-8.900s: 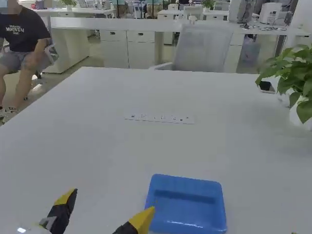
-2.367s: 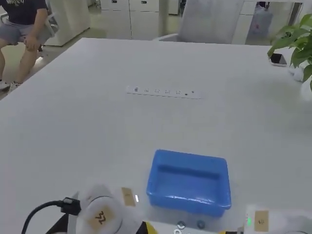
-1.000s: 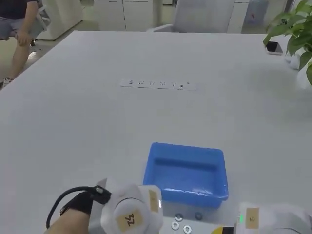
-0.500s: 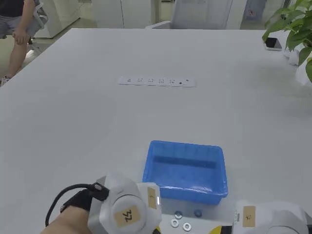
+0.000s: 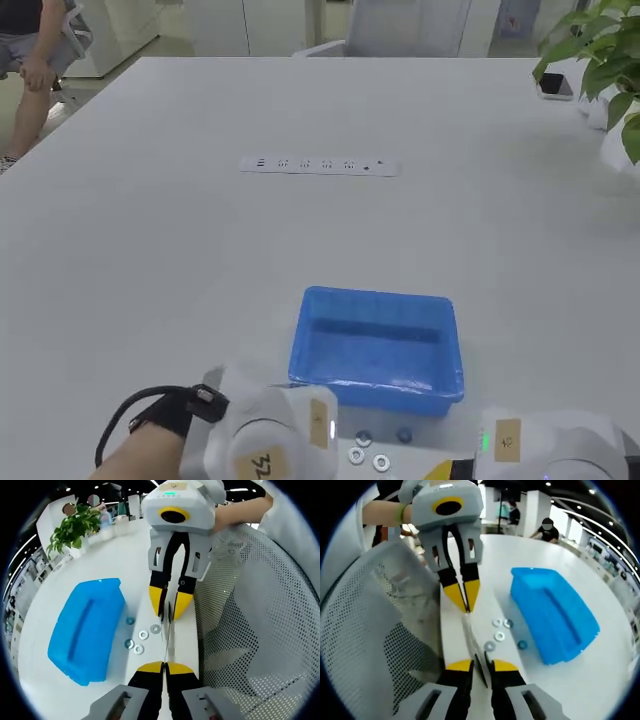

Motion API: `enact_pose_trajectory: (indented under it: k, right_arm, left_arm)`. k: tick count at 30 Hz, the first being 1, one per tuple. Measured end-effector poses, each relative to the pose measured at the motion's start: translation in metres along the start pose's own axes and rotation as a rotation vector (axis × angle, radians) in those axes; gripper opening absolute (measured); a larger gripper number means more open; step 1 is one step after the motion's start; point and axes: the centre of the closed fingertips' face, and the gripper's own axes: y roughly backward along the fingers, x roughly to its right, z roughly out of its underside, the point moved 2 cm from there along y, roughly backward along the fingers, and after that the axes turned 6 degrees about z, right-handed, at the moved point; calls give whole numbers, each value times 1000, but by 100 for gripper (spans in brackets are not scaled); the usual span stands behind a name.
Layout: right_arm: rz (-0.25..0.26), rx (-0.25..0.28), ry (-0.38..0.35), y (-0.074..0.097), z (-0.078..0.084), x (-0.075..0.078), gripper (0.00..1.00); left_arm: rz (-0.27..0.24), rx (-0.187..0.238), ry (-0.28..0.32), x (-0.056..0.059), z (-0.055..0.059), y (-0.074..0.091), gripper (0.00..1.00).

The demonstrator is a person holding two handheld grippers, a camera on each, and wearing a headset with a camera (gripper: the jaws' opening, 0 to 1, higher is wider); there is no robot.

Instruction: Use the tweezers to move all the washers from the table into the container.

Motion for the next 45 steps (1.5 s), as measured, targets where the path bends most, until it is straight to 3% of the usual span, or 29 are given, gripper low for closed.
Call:
enact_pose_trajectory:
  k: [7, 12, 25, 37, 45]
  right_arm:
    - [-13, 14, 18, 1, -4, -4, 10]
    - [-19, 26, 60, 1, -8, -8, 9]
    - [-40, 78, 85, 2, -19, -14, 8]
    - [-32, 130, 68, 2, -33, -12, 8]
    - [-22, 135, 39, -6, -38, -2, 8]
  left_arm:
    - [3, 72, 5, 11, -22, 23, 0]
    - [-27, 112, -5, 18, -40, 36, 0]
    - [-52, 196, -73, 27, -81, 46, 0]
    - [-74, 215, -79, 23, -88, 53, 0]
    - [-89, 194, -77, 7, -85, 54, 0]
